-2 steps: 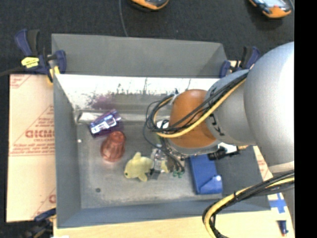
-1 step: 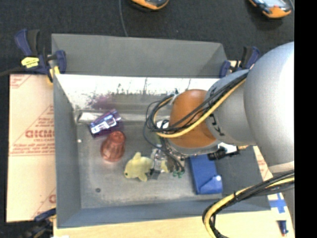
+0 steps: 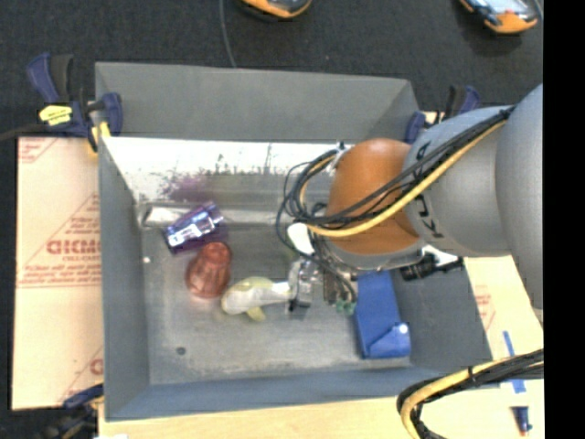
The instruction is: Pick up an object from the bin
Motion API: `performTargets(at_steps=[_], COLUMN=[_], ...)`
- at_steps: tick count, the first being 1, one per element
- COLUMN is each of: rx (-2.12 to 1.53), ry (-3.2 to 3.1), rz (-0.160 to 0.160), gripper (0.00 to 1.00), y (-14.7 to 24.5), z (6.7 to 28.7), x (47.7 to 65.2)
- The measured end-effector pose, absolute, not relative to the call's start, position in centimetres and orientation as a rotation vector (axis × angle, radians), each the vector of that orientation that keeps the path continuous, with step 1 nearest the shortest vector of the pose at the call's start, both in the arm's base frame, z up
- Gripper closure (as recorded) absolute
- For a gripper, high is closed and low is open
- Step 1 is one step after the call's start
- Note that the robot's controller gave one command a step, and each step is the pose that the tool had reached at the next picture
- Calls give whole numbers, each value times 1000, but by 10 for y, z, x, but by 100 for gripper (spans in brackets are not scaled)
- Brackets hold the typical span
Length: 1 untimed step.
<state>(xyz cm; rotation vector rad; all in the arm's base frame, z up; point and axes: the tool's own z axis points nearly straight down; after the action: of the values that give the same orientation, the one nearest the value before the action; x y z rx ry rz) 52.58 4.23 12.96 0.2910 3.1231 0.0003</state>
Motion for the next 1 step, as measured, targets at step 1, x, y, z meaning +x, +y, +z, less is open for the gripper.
performTargets(at_steps=[1], rx=[-13], ry=[3121], rz=[2], gripper=[100], y=[47], z=[140], x=[532])
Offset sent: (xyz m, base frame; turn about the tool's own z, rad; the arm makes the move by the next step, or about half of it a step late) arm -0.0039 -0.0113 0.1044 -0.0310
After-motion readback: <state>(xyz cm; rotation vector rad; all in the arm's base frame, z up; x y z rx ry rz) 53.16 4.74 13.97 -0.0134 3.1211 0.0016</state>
